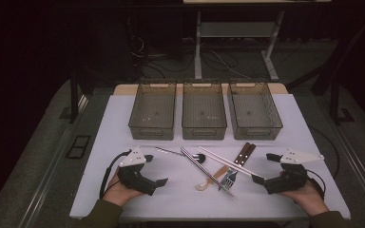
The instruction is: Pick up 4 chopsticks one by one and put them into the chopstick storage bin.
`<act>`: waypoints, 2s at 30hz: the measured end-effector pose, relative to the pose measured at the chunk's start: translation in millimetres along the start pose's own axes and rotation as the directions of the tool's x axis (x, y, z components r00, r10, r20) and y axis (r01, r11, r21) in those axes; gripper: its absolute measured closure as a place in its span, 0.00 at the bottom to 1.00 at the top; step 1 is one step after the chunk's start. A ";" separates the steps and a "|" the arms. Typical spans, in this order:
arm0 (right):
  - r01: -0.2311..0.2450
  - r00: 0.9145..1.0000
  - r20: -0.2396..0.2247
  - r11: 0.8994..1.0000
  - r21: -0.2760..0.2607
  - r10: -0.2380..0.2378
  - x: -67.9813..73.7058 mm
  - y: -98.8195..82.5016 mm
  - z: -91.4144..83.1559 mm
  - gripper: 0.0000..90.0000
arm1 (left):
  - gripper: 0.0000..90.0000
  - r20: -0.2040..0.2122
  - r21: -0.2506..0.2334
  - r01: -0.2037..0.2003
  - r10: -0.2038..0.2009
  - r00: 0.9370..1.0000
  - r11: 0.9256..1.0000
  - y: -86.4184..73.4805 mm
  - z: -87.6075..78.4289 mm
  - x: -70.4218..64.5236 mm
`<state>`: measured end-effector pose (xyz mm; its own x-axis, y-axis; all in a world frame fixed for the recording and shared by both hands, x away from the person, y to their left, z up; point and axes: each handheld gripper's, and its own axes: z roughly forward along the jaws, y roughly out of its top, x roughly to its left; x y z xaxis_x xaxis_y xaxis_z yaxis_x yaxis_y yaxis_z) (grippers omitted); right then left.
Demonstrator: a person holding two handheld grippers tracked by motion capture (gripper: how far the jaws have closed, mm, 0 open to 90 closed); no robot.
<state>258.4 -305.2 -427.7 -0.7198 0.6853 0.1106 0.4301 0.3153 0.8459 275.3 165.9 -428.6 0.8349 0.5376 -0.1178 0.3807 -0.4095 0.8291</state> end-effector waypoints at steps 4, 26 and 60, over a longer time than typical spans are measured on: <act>-0.002 1.000 0.000 1.000 0.000 0.002 -0.4 0.6 -1.4 0.00 | 0.00 0.000 0.001 0.001 -0.001 1.000 1.000 0.0 0.2 0.0; 0.026 0.999 -0.021 0.997 0.079 -0.025 -4.0 15.1 4.7 0.03 | 0.00 -0.004 0.004 -0.001 0.001 1.000 1.000 -1.8 -0.6 0.1; 0.088 0.992 -0.111 0.964 0.251 -0.062 -8.9 29.5 34.4 0.76 | 0.00 -0.011 0.009 -0.001 0.001 1.000 1.000 -3.9 -2.9 -1.1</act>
<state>296.3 -279.4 -421.6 -0.8011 0.5873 0.1155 0.4879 0.5290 0.6944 271.8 169.0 -430.1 0.8310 0.5451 -0.1108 0.3834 -0.4169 0.8241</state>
